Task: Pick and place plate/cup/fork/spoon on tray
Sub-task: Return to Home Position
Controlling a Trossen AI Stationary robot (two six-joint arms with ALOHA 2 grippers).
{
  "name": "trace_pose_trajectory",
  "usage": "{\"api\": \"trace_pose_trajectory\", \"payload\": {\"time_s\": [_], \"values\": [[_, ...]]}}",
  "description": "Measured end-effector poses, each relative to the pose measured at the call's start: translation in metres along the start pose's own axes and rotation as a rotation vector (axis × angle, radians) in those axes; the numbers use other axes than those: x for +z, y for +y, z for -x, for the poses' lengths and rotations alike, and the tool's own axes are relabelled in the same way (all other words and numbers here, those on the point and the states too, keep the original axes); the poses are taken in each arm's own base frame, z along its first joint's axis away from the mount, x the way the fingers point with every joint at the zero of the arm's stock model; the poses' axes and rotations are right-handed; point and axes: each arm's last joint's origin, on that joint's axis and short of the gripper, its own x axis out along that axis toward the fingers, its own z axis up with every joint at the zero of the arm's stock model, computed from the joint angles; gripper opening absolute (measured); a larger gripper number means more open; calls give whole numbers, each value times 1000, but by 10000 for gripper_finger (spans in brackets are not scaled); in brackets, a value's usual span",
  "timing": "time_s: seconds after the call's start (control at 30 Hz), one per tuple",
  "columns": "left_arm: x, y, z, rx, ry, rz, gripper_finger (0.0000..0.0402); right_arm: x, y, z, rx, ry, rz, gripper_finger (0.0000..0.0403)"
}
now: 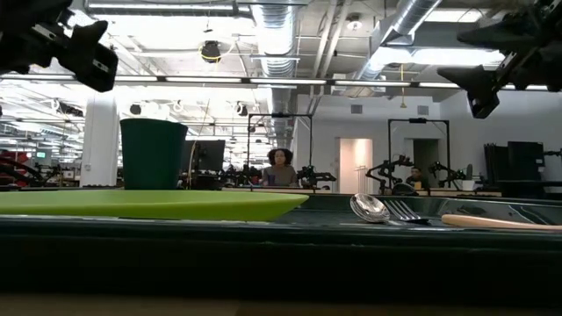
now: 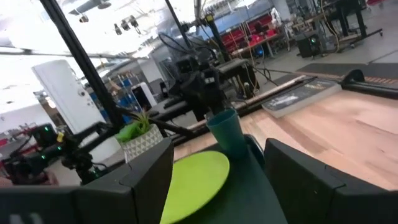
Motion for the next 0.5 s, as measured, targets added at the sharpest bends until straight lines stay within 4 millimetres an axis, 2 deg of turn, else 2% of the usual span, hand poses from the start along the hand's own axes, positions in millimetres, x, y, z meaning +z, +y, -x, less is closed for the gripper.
{"api": "trace_pose_trajectory", "payload": {"time_s": [0.2,0.5], "values": [[1,8,1,47,0,-35,165,-6,-4,0,-50,58,18,276],[-2,16,3,152,25,-12,165,-4,-13,-1,-129,43,54,276]]}}
